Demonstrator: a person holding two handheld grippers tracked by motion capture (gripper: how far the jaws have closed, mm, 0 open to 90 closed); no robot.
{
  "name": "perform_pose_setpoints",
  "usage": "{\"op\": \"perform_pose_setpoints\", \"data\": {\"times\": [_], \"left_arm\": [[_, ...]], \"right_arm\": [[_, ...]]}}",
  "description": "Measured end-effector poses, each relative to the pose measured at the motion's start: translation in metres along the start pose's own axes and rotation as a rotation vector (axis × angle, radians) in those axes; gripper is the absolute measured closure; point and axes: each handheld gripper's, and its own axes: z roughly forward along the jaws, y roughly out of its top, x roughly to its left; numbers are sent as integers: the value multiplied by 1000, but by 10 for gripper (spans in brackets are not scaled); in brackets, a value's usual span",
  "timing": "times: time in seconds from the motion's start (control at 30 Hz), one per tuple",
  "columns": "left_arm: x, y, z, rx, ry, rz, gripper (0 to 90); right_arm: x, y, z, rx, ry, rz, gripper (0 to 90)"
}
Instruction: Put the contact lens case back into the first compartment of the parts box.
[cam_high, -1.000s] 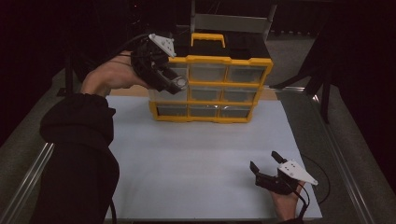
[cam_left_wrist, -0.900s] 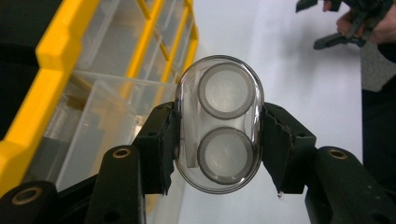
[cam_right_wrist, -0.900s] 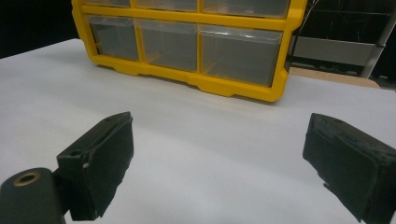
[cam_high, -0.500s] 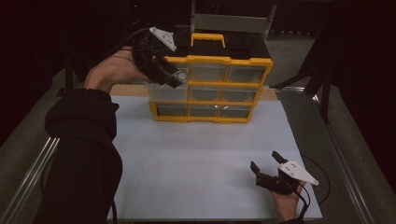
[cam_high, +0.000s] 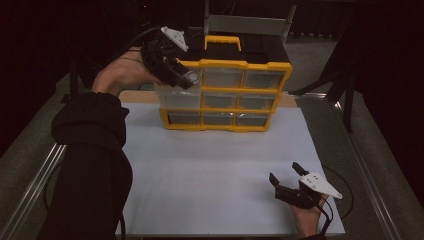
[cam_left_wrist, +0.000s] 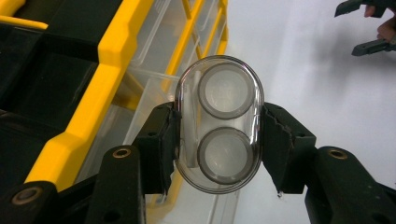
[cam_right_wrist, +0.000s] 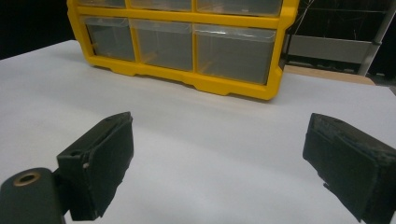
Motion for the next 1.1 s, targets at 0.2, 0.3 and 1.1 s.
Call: {"op": "perform_pose_setpoints", "data": {"times": [0.2,0.3,1.1], "left_arm": [[4,-2,4,16,0,-1,498],[8,-3,6,25,9,-8,497],[18,-11,11,72,62,-59,497]], "right_arm": [[0,0,0,-2,0,1,86],[0,0,0,-4,-3,5,86],[-1,0,-1,-4,-5,-1,86]]}}
